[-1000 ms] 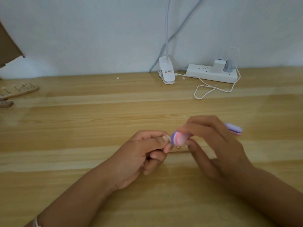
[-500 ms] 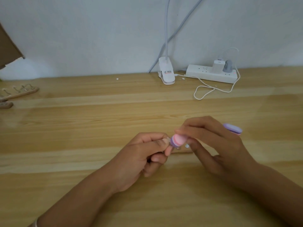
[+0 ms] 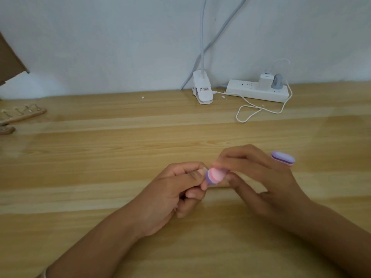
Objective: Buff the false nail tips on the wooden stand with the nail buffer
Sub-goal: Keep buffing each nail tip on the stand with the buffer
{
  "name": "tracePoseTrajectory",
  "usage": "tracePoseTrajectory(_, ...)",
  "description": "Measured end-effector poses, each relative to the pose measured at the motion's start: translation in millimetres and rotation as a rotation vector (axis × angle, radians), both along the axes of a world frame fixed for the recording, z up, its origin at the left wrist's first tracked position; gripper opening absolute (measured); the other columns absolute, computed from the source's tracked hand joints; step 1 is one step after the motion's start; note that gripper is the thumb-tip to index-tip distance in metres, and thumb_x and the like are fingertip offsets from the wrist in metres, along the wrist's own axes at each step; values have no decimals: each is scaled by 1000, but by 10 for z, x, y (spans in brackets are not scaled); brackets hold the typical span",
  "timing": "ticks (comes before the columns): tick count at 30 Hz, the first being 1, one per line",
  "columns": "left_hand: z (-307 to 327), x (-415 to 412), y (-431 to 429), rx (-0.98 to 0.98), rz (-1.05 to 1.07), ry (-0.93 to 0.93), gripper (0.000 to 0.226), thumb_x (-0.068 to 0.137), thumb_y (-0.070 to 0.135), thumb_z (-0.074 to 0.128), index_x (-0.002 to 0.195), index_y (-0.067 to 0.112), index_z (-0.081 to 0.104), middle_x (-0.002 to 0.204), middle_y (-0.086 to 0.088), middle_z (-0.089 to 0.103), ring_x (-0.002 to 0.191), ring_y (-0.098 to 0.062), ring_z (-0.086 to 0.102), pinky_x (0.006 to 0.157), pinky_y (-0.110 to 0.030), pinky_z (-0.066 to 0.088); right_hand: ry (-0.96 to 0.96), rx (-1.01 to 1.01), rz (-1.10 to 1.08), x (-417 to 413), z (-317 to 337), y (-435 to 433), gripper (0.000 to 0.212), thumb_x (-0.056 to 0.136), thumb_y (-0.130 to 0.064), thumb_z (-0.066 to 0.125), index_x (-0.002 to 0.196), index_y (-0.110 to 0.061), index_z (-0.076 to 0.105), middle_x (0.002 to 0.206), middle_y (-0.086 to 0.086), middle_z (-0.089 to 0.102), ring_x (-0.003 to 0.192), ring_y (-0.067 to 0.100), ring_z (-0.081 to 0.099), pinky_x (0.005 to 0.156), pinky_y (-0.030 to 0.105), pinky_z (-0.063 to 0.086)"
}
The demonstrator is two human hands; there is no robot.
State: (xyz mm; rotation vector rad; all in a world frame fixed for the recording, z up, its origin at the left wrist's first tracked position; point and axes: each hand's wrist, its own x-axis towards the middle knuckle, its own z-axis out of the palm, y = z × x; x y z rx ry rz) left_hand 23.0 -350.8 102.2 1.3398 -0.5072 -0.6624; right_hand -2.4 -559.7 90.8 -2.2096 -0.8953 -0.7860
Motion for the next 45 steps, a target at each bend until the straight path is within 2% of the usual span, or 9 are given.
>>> tracePoseTrajectory(3, -3, 16, 5, -14, -12, -5, 22, 93, 26, 46, 74, 16, 54, 58, 2, 28, 44, -11, 17, 41, -19, 17, 20, 38, -45, 24, -2, -19, 23, 93, -3, 60, 115, -7, 69, 108, 6, 65, 101, 11, 62, 93, 10, 37)
tracePoseTrajectory(7, -25, 33, 20, -3, -5, 27, 27, 94, 25, 47, 84, 1, 53, 57, 4, 29, 45, -11, 16, 41, -18, 17, -11, 31, 36, -19, -28, 53, 26, 93, -3, 58, 118, -8, 65, 111, 6, 64, 101, 17, 62, 93, 21, 44)
tracePoseTrajectory(11, -12, 25, 15, -26, -28, 19, 23, 94, 25, 46, 75, 16, 54, 58, 5, 30, 44, -9, 18, 41, -19, 16, 6, 30, -27, 14, -17, -8, 24, 94, -5, 56, 115, -4, 67, 108, 7, 65, 101, 14, 61, 95, 16, 40)
tracePoseTrajectory(15, -16, 27, 24, -16, -3, 23, 22, 93, 24, 48, 85, 5, 56, 57, 4, 29, 45, -12, 16, 41, -18, 17, -50, 13, 22, -23, -35, 88, 26, 93, -2, 59, 118, -4, 65, 110, 10, 65, 100, 20, 62, 92, 24, 46)
tracePoseTrajectory(20, -20, 14, -3, -34, -9, 8, 22, 93, 24, 47, 74, 15, 54, 58, 3, 30, 42, -10, 18, 41, -18, 17, -36, -10, -21, 20, -11, -7, 25, 94, -4, 56, 117, -4, 68, 109, 9, 65, 99, 19, 62, 94, 18, 41)
tracePoseTrajectory(24, -37, 4, -7, 5, 49, -87, 34, 95, 25, 49, 82, -7, 48, 56, 5, 33, 43, -10, 22, 41, -17, 22, -95, 1, 22, 7, -11, 78, 27, 95, -1, 56, 120, -4, 64, 110, 11, 65, 98, 18, 60, 91, 22, 43)
tracePoseTrajectory(28, 0, -24, -27, 3, 28, -149, 28, 97, 24, 45, 74, 15, 58, 57, 4, 34, 42, -8, 25, 42, -16, 26, -83, -32, -90, 55, 12, -32, 26, 89, 8, 63, 112, -1, 70, 107, 10, 67, 99, 15, 61, 93, 8, 35)
tracePoseTrajectory(32, 27, -16, 6, -6, 4, -175, 27, 96, 26, 47, 74, 16, 60, 59, 5, 36, 42, -6, 28, 42, -15, 27, -97, -39, -109, 36, 24, 11, 23, 92, -1, 57, 111, -1, 71, 107, 8, 67, 101, 11, 60, 92, 3, 30)
tracePoseTrajectory(45, -10, -2, -19, 113, 205, -363, 26, 91, 29, 55, 70, 31, 70, 59, 6, 53, 44, -2, 37, 45, -19, 29, 257, 174, 11, -24, -22, 76, 14, 96, -11, 61, 109, -15, 64, 92, 1, 60, 83, 19, 58, 76, 24, 46)
